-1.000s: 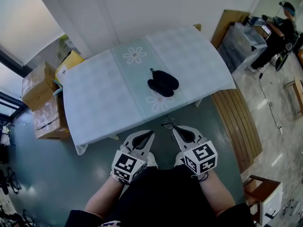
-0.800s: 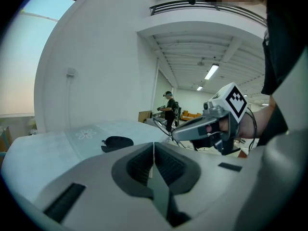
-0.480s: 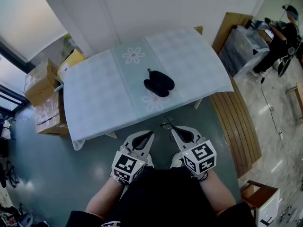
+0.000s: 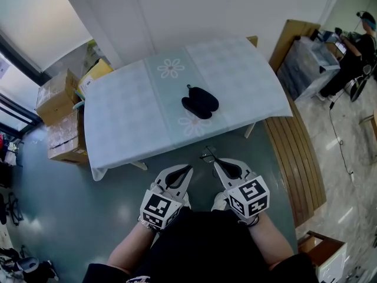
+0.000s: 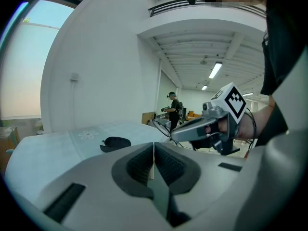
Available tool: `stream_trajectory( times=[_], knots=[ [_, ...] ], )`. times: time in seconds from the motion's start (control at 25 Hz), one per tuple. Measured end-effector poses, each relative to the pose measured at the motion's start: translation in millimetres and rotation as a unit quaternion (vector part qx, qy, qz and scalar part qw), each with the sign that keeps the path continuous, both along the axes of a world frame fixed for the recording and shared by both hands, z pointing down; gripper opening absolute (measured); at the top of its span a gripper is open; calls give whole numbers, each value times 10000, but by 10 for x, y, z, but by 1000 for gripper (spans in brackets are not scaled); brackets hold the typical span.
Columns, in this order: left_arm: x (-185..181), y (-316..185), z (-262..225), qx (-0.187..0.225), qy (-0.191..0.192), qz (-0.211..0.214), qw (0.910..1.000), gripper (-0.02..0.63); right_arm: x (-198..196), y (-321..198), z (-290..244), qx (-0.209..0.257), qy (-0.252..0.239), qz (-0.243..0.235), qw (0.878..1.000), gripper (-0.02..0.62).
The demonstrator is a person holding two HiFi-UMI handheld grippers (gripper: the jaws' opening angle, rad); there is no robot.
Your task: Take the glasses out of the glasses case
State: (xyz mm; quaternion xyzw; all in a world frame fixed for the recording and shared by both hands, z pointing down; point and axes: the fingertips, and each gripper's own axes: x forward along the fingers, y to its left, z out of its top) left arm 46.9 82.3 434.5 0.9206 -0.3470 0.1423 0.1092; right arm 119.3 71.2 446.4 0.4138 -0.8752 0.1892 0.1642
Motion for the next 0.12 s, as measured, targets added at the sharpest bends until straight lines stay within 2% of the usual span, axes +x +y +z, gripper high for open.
stream_trajectory(
  times=[0.12],
  knots=[
    [14, 41, -12, 3, -5, -24, 10000, 31, 13, 26, -14, 8, -12, -24, 10000, 25]
  ],
)
